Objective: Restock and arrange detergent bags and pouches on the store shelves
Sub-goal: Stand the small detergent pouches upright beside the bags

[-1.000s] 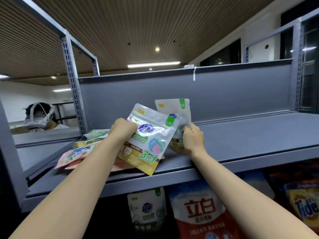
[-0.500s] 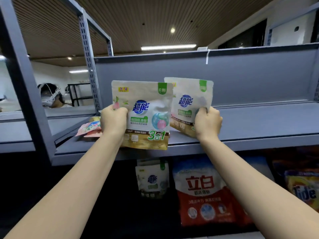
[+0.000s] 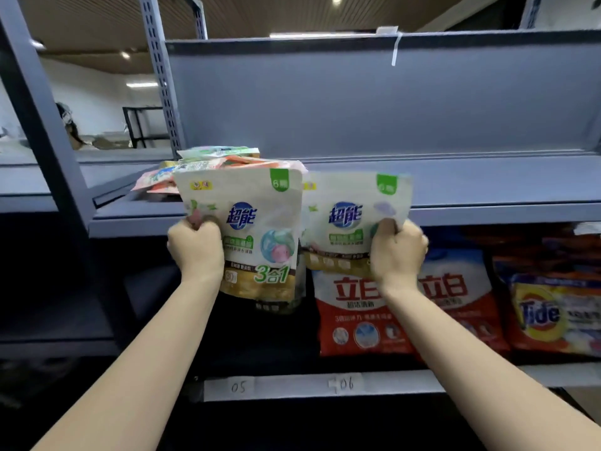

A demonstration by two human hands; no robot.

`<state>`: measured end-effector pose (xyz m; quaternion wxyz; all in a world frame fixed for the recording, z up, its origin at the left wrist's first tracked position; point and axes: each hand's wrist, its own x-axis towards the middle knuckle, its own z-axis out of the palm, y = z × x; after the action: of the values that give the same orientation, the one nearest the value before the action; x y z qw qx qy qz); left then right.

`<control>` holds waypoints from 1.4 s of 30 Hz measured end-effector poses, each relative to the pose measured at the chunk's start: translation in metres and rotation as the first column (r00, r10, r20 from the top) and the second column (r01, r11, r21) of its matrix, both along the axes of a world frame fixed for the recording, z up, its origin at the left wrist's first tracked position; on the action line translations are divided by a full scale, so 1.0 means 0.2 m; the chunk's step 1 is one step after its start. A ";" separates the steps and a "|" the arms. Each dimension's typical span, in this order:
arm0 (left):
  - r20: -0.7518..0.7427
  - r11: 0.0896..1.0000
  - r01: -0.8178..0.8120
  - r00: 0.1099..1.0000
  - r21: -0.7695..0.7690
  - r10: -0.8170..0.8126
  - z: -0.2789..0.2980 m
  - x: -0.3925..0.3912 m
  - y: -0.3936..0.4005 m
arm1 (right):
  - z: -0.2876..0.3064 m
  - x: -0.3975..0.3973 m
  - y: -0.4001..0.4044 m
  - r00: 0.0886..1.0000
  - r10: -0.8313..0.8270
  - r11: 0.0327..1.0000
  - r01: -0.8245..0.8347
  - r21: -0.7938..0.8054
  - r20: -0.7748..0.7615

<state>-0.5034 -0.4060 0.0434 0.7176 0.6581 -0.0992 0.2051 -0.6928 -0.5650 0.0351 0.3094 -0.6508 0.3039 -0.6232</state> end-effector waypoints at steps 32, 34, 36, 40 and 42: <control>-0.595 0.902 0.426 0.708 -0.070 -0.380 -0.98 0.36 -0.13 | -0.95 0.84 -0.06 0.758 0.639 0.532 -0.315 0.786 -0.129; -0.584 0.902 0.423 0.711 -0.088 -0.391 -1.00 0.37 -0.16 | -0.99 0.88 -0.09 0.752 0.652 0.537 -0.363 0.761 -0.101; -0.578 0.902 0.419 0.712 -0.106 -0.399 -1.02 0.39 -0.18 | -1.02 0.89 -0.12 0.755 0.656 0.489 -0.415 0.768 -0.009; -0.586 0.904 0.409 0.705 -0.124 -0.399 -1.08 0.42 -0.22 | -1.04 0.88 -0.12 0.782 0.623 0.501 -0.385 0.775 -0.014; -0.596 0.912 0.389 0.704 -0.131 -0.386 -1.10 0.43 -0.24 | -1.07 0.87 -0.11 0.790 0.591 0.619 -0.315 0.719 -0.163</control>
<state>-0.4174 -0.4536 -0.1758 0.7360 0.6543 0.0014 -0.1738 -0.5186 -0.5867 -0.1795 0.6020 -0.6632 0.3791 -0.2327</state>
